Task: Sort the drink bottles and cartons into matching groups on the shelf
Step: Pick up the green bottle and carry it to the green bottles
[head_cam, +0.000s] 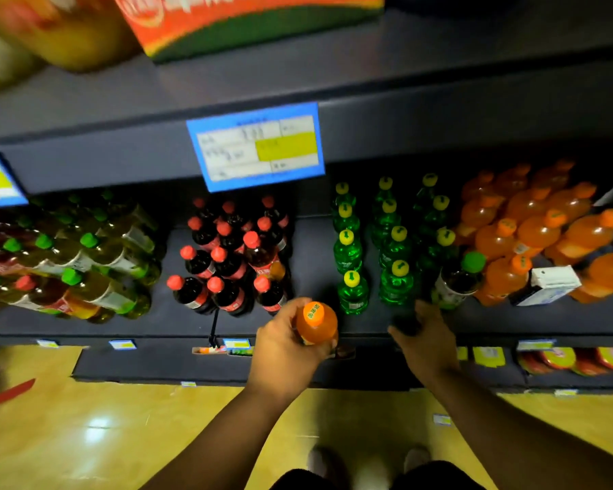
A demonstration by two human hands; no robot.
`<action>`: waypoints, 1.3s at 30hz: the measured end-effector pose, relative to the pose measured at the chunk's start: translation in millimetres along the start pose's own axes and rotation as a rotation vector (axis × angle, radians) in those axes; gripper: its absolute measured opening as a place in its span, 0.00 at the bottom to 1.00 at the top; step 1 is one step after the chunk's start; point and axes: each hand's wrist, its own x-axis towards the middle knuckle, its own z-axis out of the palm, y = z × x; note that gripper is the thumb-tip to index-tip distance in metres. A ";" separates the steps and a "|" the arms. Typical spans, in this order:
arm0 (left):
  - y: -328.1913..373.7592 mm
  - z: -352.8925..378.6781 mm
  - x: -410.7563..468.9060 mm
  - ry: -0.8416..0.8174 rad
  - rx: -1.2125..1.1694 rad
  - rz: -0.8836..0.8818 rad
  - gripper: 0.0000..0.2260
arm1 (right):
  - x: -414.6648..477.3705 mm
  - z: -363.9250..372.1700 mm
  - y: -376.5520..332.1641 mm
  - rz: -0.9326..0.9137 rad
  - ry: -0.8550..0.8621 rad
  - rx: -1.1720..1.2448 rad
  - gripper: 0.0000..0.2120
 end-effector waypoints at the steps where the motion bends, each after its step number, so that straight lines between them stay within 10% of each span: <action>1: 3.9 -5.7 -3.1 -0.004 0.008 0.003 0.26 | -13.7 -4.9 0.2 0.004 0.006 0.032 0.29; 23: 110.5 5.8 -73.4 -0.179 0.020 0.277 0.23 | -143.4 -78.4 -90.9 -0.272 -0.125 0.217 0.35; 39: 125.5 77.3 -104.4 -0.268 -0.147 0.139 0.44 | -120.0 -182.1 -22.2 -0.191 -0.007 0.242 0.29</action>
